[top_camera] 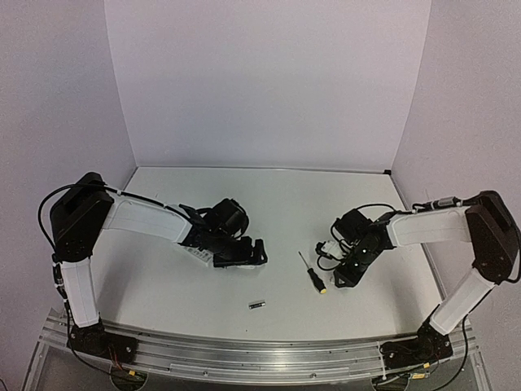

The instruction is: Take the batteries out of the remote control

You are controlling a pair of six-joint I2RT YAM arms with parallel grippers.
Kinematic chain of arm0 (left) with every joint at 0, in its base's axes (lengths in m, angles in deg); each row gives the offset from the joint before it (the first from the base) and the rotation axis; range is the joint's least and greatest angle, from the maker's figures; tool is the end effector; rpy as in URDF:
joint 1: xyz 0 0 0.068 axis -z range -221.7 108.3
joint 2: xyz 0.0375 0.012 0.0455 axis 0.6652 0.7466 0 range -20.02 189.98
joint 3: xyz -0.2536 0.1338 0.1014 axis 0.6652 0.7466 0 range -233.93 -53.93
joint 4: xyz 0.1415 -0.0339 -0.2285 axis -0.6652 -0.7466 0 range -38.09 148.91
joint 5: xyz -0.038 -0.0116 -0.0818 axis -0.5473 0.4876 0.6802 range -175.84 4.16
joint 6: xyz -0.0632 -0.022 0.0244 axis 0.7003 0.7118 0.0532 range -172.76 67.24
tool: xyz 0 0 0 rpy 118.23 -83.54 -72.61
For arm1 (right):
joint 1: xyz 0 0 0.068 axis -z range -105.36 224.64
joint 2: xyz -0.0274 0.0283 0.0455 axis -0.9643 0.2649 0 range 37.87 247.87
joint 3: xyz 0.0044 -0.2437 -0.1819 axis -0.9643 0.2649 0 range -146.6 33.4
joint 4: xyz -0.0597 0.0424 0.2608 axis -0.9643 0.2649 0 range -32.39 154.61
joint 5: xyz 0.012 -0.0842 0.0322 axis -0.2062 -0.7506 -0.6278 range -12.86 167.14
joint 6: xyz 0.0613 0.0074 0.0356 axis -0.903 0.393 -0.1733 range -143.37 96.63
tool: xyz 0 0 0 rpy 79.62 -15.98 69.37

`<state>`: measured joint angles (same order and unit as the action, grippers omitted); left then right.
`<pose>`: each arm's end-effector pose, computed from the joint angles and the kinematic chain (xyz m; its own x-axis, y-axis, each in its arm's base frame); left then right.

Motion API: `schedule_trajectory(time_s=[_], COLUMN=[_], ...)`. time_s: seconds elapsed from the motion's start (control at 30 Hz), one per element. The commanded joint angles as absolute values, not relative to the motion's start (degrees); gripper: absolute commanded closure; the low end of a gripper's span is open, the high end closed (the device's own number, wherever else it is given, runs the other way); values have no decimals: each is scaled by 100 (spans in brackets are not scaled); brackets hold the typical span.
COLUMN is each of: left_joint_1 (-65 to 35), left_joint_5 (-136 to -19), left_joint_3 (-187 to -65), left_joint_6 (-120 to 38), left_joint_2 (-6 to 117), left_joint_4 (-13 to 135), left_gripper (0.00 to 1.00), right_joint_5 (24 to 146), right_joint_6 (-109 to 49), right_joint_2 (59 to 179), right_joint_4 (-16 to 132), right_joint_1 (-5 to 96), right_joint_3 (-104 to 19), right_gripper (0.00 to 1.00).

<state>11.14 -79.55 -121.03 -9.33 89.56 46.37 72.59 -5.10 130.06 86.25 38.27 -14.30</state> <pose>0.2508 -0.3416 0.1563 -0.9301 0.0958 -0.3546 0.2625 0.8486 -0.4593 0.2392 0.1705 0.1468 -0.5522 -0.7947 -0.2519 -0.7852 0.5973 -0.1631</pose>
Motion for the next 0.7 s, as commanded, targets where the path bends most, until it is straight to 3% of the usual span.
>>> schedule_trajectory(time_s=[0.0, 0.37, 0.67], left_joint_1=[1130, 1143, 1155], left_joint_5=[-7645, -7071, -6710], left_joint_3=[-12106, -12277, -12914], left_joint_6=[-986, -847, -740], left_joint_2=[9028, 9358, 9961], left_joint_4=[4973, 5568, 6064], left_gripper=[0, 0, 0], right_joint_5=[7195, 6807, 6918], right_joint_6=[-1046, -3248, -3601], right_joint_2=[12174, 9933, 9081], right_joint_4=[8776, 8784, 8973], right_joint_1=[3851, 3851, 3849], right_joint_3=[-1356, -863, -469], right_gripper=[86, 85, 84])
